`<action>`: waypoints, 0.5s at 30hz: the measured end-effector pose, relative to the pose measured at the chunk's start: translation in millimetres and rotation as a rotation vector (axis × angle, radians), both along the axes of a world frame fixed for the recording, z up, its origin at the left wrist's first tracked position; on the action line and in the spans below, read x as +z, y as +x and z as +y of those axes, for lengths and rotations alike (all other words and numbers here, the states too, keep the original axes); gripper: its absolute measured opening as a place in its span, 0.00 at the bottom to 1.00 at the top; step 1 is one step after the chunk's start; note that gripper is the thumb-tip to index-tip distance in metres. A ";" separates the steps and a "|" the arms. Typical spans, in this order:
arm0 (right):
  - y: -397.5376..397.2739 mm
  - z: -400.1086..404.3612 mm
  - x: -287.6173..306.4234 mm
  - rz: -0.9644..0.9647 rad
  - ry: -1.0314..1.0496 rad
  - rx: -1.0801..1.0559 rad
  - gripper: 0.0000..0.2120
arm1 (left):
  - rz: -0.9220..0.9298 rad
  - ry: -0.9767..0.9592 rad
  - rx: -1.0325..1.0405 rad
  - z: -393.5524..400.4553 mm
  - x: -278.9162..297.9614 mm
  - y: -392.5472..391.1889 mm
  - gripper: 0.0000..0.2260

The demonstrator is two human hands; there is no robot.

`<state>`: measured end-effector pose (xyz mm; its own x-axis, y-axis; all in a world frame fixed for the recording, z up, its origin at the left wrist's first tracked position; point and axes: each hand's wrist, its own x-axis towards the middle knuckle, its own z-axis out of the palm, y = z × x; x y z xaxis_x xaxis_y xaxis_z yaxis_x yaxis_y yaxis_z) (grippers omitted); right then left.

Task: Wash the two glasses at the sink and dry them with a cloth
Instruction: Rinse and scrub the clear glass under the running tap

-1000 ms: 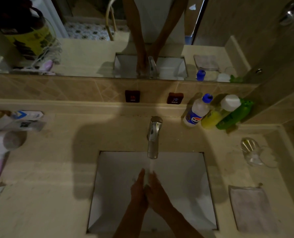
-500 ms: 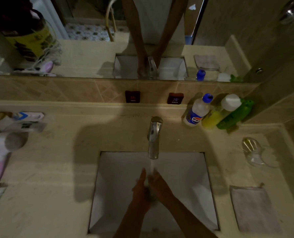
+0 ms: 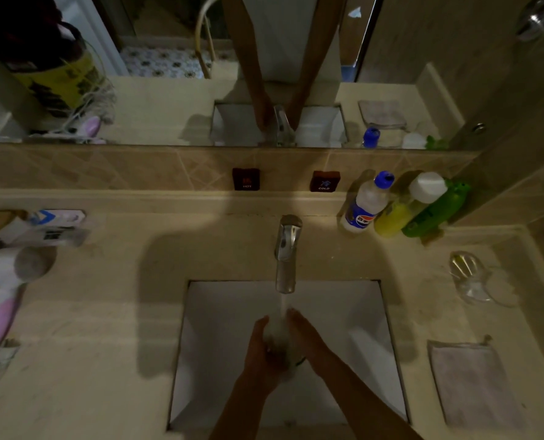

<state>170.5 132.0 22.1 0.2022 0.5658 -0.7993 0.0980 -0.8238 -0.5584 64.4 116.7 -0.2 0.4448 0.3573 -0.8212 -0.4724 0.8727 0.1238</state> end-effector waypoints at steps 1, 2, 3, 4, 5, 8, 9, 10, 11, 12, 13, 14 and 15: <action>-3.2 -5.5 1.9 -0.010 0.026 0.030 0.22 | 0.001 -0.008 -0.021 1.3 -0.4 2.4 0.30; -7.4 -11.6 4.1 -0.040 0.056 0.065 0.23 | 0.039 -0.009 -0.053 2.6 -1.8 4.9 0.30; -11.3 -17.2 6.5 -0.078 0.091 0.089 0.24 | 0.111 0.000 -0.093 3.7 -4.5 7.6 0.30; -15.2 -24.5 7.2 -0.075 0.123 0.087 0.24 | 0.183 0.015 -0.117 3.5 -6.2 8.8 0.30; -18.8 -31.1 7.7 -0.033 0.153 0.070 0.24 | 0.235 0.031 -0.123 2.4 -9.3 9.0 0.30; -22.6 -50.8 3.7 0.003 0.207 0.102 0.25 | 0.273 0.044 -0.100 -0.9 -14.7 6.2 0.31; -22.3 -52.4 1.8 -0.037 0.207 0.136 0.26 | 0.247 0.039 -0.074 -2.0 -16.3 5.7 0.32; -21.4 -50.0 -0.7 -0.071 0.205 0.149 0.27 | 0.224 0.040 -0.060 -2.8 -15.9 5.4 0.32; -20.2 -44.5 -1.7 -0.098 0.187 0.130 0.27 | 0.209 0.047 -0.060 -3.8 -14.3 5.3 0.32; -19.7 -35.7 -1.3 -0.111 0.153 0.079 0.26 | 0.211 0.059 -0.087 -4.9 -14.5 5.5 0.30; -17.3 -27.1 -0.1 -0.125 0.106 0.022 0.25 | 0.220 0.077 -0.107 -5.6 -11.1 6.6 0.28; -14.3 -17.5 0.6 -0.129 0.055 -0.020 0.24 | 0.208 0.089 -0.118 -5.1 -9.3 6.6 0.28; -10.2 -9.2 0.6 -0.111 0.012 -0.046 0.22 | 0.192 0.086 -0.097 -4.0 -7.0 7.1 0.27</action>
<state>160.3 122.8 22.7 0.3149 0.5636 -0.7637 0.1222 -0.8220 -0.5563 71.5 112.8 -7.2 0.3188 0.3927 -0.8626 -0.3471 0.8953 0.2793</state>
